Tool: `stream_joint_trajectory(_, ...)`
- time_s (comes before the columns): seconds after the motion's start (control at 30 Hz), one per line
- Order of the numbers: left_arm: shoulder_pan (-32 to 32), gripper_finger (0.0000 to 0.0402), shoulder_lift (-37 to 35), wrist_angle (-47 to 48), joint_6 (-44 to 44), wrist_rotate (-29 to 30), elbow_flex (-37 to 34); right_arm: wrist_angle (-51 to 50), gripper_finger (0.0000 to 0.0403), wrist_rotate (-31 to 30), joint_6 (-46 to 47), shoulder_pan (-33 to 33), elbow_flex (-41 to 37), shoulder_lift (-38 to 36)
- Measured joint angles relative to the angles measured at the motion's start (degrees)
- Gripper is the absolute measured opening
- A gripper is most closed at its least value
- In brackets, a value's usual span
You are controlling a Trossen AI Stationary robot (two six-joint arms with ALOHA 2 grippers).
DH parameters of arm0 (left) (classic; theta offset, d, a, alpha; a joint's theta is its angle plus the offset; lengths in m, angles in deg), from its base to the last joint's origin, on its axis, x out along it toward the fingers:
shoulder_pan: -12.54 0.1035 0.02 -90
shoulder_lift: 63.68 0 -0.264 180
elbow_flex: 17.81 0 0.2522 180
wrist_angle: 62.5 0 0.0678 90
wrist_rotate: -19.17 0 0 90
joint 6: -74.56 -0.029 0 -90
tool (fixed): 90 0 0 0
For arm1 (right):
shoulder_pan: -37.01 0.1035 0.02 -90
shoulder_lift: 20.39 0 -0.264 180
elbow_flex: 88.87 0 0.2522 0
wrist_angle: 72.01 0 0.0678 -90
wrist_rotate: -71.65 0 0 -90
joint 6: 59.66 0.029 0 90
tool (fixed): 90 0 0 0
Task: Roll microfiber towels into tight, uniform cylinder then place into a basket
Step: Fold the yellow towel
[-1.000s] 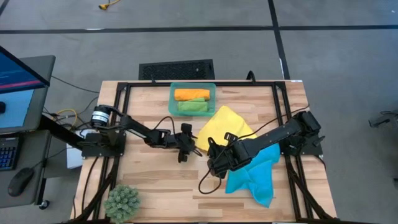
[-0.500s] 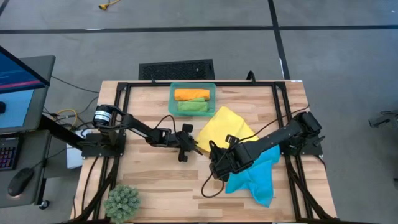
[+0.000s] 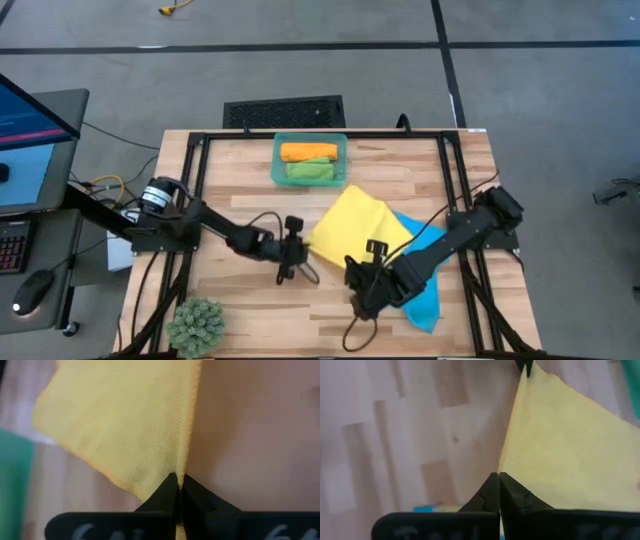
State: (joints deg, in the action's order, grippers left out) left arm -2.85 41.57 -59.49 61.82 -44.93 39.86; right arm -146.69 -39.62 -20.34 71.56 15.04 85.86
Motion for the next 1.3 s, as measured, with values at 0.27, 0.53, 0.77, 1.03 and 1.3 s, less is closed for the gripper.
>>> stream_joint_trajectory(0.27, -7.6, 0.0000, 0.0, 12.7, 5.5, 0.1, 7.7, 4.8, 0.0023, 1.8, 1.3, 3.9, -0.8, 2.7)
stream_joint_trajectory(0.53, -10.8, 0.0000, -0.1, 25.9, 13.6, -4.7, 15.1, 8.9, 0.0060, 2.8, 3.3, 7.5, -1.0, 8.2)
stream_joint_trajectory(0.77, -12.5, 0.0000, -0.1, 32.0, 17.6, -7.6, 19.3, 8.4, 0.0123, 4.2, 7.2, 9.6, -1.4, 11.0)
stream_joint_trajectory(1.03, -13.9, 0.0000, -0.2, 35.1, 21.6, -7.8, 20.6, 11.9, 0.0166, 6.4, 10.9, 10.9, -1.6, 11.2)
stream_joint_trajectory(1.3, -16.0, 0.0000, -0.2, 40.0, 27.3, -9.2, 20.6, 15.3, 0.0163, 6.0, 14.2, 12.5, -5.1, 11.3)
